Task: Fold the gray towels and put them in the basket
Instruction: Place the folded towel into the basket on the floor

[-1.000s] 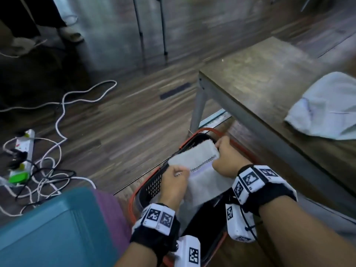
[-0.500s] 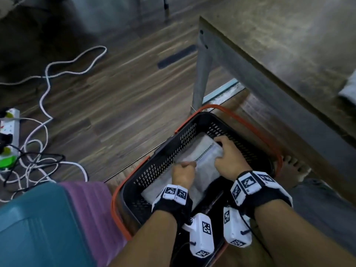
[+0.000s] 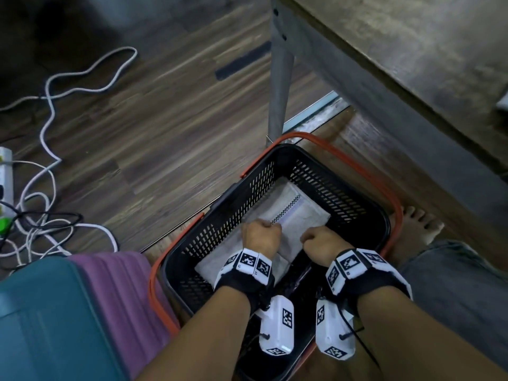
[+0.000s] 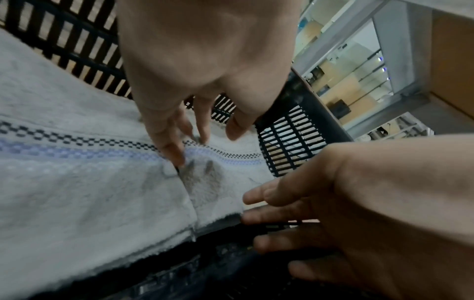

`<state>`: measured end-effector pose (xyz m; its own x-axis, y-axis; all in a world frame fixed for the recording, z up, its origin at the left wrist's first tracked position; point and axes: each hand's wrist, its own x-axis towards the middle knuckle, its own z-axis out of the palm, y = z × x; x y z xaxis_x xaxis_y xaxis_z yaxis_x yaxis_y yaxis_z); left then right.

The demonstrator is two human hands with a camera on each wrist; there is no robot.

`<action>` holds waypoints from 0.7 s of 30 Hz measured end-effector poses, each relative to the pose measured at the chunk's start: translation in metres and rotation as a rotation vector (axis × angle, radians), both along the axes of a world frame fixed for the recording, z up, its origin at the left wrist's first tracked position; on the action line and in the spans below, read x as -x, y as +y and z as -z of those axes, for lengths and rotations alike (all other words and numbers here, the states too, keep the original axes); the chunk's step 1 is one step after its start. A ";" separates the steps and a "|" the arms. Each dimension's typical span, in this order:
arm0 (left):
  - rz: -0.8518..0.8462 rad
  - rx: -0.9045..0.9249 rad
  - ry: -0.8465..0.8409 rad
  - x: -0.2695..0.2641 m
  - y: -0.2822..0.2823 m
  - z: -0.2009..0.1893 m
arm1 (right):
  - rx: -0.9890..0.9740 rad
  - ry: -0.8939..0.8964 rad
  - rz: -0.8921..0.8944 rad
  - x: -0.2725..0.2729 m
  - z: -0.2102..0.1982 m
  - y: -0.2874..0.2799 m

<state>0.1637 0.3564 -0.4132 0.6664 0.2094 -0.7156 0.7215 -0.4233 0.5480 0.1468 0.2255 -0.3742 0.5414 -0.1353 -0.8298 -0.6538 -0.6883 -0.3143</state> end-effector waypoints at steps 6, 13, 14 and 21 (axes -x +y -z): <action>0.337 -0.078 0.010 0.010 0.004 -0.005 | -0.028 -0.026 -0.075 0.002 -0.019 0.003; 0.349 0.050 -0.145 0.003 0.002 -0.070 | -0.090 -0.216 -0.216 -0.014 -0.097 -0.009; 0.364 0.074 -0.184 0.001 0.001 -0.085 | -0.096 -0.245 -0.224 -0.016 -0.115 -0.011; 0.370 0.303 -0.507 -0.015 -0.033 -0.208 | 0.028 -0.566 -0.205 -0.010 -0.266 -0.045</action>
